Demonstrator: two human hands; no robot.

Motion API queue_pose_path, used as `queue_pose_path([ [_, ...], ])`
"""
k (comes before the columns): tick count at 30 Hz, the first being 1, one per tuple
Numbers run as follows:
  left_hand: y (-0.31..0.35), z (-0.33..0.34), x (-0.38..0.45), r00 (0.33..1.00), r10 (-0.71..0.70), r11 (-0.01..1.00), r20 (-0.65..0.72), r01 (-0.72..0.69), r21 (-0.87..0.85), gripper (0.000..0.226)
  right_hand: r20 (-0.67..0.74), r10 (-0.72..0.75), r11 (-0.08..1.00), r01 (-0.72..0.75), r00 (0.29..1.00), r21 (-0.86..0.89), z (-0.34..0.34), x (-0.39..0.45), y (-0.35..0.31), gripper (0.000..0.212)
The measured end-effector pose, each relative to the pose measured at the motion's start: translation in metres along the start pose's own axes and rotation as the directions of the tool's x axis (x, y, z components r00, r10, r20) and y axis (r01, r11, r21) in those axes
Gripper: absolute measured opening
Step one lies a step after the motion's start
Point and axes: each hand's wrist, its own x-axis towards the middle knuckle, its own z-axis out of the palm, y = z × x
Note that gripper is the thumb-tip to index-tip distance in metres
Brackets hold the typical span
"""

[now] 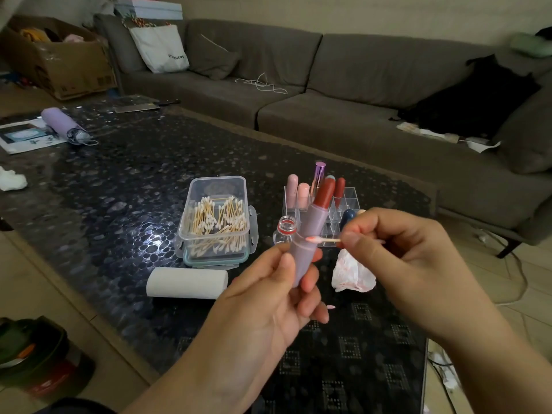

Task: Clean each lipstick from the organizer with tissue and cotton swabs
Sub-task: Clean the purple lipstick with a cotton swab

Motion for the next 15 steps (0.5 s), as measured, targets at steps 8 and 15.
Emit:
queue_pose_path([
  [8,0.0033,0.0049,-0.0031,0.996,-0.072,0.997,-0.053,0.072,-0.006,0.03,-0.017,0.037,0.999,-0.036,0.999,0.039,-0.0007,0.0006,-0.0038,0.014],
  [15,0.0024,0.0054,-0.0045,0.999,-0.047,0.999,-0.024,0.048,0.013,0.017,0.038,0.011,0.999,-0.013,0.999,0.049,0.0046,-0.0002,-0.004,0.015],
])
